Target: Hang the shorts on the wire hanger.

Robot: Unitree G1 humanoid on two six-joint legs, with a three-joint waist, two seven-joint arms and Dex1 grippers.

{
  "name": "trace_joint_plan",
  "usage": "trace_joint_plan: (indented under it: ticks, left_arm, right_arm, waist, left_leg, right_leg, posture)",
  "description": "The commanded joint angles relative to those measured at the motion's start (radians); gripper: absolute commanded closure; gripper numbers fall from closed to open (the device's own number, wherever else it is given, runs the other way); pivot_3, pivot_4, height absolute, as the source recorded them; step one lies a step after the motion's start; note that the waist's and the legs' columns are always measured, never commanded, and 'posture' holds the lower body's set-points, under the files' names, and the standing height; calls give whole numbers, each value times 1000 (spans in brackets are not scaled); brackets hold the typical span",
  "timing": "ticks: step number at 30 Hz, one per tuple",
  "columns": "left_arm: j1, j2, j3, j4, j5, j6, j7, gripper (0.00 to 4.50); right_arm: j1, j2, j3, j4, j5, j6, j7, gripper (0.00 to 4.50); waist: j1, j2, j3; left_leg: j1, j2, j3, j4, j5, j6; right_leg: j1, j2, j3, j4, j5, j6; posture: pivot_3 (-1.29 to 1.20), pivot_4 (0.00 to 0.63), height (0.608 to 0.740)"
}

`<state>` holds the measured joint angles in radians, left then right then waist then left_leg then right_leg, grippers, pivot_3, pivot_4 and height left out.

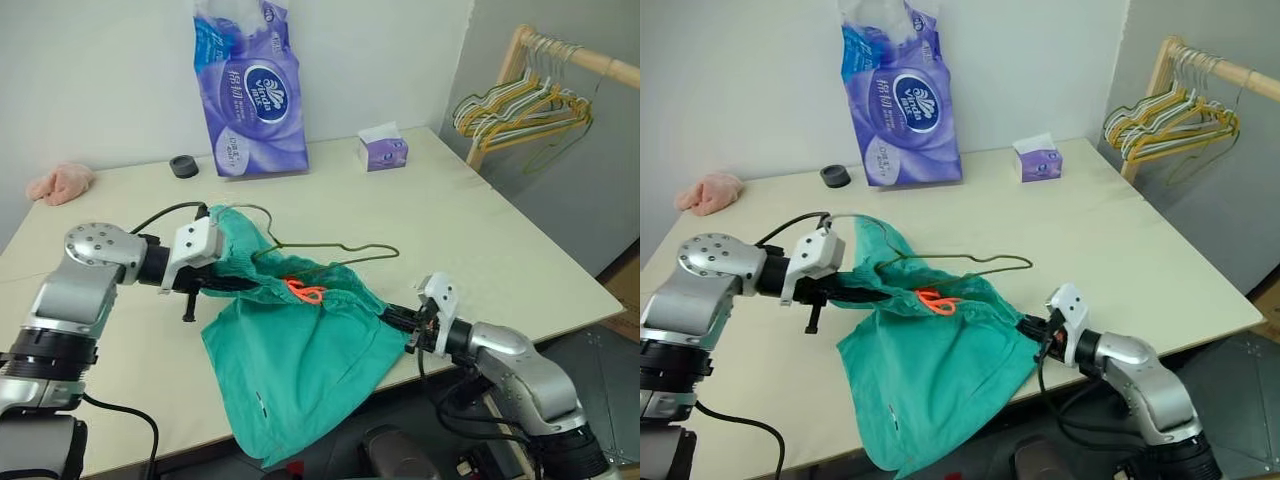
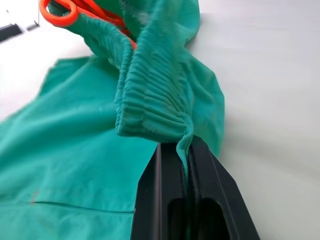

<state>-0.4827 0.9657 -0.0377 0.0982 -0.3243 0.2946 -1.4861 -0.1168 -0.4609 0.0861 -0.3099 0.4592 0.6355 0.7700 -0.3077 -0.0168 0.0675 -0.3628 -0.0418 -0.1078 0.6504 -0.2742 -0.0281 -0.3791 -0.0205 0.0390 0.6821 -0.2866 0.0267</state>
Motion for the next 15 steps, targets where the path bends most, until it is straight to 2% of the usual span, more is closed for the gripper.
trace_joint_plan:
  ticks: [1,7,15]
  left_arm:
    - [2,54,65,-77,-89,96,-37,4500]
    - [45,132,64,-119,-123,130,-108,4500]
    - [66,155,39,-100,-72,55,-125,4500]
  right_arm:
    - [-49,-48,-73,-9,83,64,44,4438]
    - [-84,-97,-90,4,155,150,77,4438]
    - [-89,-117,-95,-21,193,189,76,4438]
  waist:
    - [1,0,0]
    - [0,0,0]
    - [2,0,0]
  left_leg:
    - [0,0,0,0,0,0]
    - [0,1,0,-1,0,0]
    - [0,0,0,-1,0,0]
  right_leg:
    - [0,0,0,0,0,0]
    - [0,1,0,0,0,0]
    - [0,1,0,0,0,0]
  posture:
    - [-332,28,740]
    - [-330,23,740]
    - [-334,22,740]
